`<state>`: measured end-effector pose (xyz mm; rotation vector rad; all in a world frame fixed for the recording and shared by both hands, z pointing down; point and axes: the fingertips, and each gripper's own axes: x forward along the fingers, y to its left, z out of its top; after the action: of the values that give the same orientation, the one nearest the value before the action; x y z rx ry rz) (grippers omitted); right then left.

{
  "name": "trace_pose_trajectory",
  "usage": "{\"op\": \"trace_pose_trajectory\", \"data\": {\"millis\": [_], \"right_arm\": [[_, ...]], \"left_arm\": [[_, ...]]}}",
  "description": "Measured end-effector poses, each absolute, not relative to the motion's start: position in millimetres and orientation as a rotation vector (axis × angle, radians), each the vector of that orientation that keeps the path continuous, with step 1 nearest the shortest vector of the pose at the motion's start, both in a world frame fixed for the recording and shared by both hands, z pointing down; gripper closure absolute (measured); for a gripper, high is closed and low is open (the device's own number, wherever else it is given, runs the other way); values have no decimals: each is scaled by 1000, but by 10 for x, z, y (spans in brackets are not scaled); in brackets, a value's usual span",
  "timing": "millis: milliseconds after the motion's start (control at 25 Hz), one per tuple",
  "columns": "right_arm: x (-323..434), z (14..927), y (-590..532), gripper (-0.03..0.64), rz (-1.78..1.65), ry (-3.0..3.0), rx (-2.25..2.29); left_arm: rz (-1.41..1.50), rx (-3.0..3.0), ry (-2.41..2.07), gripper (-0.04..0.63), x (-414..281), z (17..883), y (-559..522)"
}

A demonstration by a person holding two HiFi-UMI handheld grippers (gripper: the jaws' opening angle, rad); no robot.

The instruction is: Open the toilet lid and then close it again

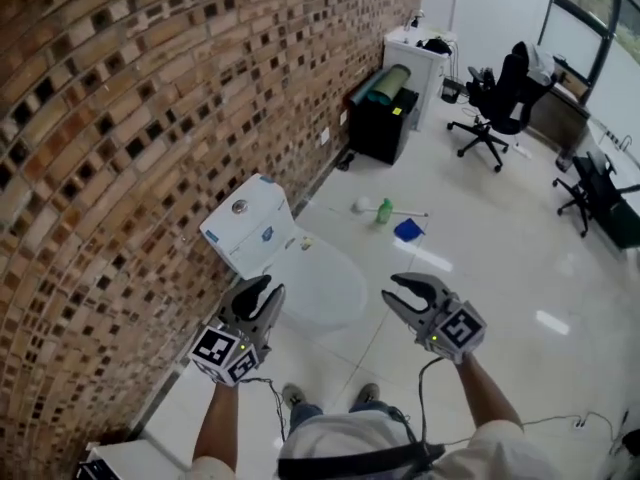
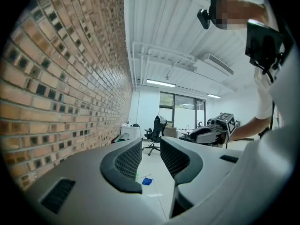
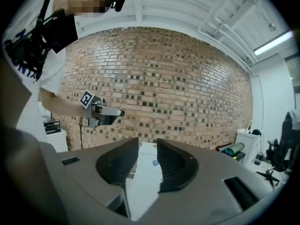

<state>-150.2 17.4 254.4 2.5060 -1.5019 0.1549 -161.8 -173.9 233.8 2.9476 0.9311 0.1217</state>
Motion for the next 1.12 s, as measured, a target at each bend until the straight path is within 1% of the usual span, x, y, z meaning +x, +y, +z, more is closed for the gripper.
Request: {"op": "trace_pose_trajectory", "data": {"millis": [240,680,800,1000,1120], "right_arm": [[-1622,2456,144,489,149,-1557,2474],[-1598,2452,220,489,173,-1586,2491],[-1595,2451,219,489,171,-1593,2464],[-1599,2468,183,489,159,-1605,2455],[-1612,2475,212,489,161,-1618,2445]], "left_arm": [[142,2975,1093,477,-1754,2318,-1316],[196,2989,1058,479,-1849,2389,-1168],[232,2999,1030,492,-1801,2416,-1141],[100,2984,947,488,-1751,2314,-1164],[68,2991,921,488,-1746,2266,-1140]]}}
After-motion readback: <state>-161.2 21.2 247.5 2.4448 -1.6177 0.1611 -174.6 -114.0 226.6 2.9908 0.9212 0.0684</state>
